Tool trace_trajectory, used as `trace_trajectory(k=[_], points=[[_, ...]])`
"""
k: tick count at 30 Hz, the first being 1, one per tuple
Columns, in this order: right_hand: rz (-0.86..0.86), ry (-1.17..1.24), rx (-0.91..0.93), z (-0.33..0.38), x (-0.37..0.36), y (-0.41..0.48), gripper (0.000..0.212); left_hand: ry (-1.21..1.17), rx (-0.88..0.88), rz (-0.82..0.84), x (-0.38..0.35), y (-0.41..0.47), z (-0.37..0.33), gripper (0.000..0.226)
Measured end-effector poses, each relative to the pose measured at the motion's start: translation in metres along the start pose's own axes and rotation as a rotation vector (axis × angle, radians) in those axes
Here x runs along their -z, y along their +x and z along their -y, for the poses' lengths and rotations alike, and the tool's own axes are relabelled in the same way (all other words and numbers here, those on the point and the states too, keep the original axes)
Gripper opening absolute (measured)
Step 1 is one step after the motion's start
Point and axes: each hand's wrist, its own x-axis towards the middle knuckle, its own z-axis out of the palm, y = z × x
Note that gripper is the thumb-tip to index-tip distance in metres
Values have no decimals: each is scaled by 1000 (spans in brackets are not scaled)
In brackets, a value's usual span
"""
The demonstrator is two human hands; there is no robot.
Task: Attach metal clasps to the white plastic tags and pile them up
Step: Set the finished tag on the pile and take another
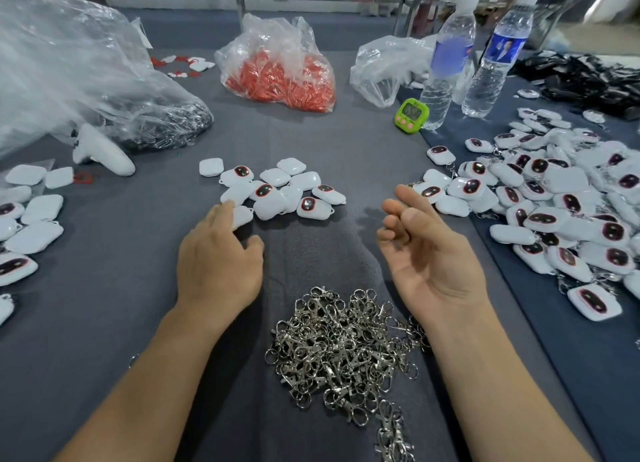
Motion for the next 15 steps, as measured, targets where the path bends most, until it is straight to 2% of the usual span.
trace_trajectory(k=[4,6,9,11,13,15], points=[[-5,-19,-19,0,0,-1,24,-9,-74,-55,1,2,5,22],[-4,-36,-31,0,-1,-2,23,-92,-91,-57,1,1,4,14],[-4,-129,-52,-3,-3,-4,22,-463,-48,-18,3,-3,-6,19],[-23,-274,-62,-10,-5,-4,25,-689,-80,93,3,-8,-15,29],[-34,-442,-16,-21,-9,-7,29,-805,-174,207,1,-12,-23,35],[39,-598,36,-32,-14,-10,29,-870,-258,270,0,-14,-29,33]])
